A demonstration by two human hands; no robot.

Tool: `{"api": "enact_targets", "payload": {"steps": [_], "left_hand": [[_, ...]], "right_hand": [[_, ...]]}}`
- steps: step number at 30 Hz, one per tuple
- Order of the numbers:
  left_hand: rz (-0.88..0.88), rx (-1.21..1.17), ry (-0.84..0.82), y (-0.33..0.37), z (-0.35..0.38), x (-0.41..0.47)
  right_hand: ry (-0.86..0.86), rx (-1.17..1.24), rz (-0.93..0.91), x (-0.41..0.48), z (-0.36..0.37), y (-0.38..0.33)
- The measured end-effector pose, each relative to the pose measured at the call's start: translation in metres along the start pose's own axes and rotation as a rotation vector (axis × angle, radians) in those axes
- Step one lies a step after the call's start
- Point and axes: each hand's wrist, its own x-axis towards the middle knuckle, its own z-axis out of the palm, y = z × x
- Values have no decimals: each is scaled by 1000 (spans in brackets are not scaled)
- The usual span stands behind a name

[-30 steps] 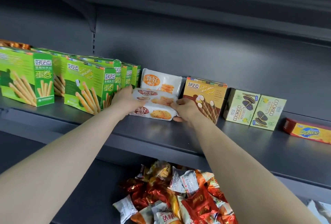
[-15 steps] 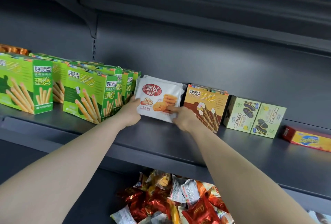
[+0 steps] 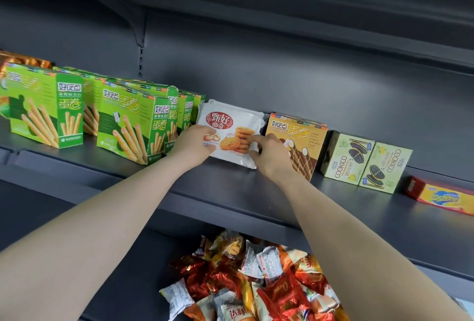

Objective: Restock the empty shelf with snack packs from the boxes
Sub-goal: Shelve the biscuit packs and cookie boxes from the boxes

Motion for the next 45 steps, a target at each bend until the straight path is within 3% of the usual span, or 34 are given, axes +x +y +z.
{"api": "enact_targets", "payload": {"steps": [12, 19, 27, 37, 45], "left_hand": [[115, 310, 114, 16, -36, -63], [107, 418, 164, -19, -93, -113], [-9, 557, 171, -121, -194, -197], [-180, 705, 85, -275, -323, -321], [-391, 740, 46, -390, -375, -396]], "right_hand": [[28, -109, -305, -26, -13, -37], [72, -64, -419, -48, -1, -106], [109, 60, -560, -97, 62, -244], [-11, 211, -729, -169, 183, -442], [-196, 320, -829, -206, 283, -563]]}}
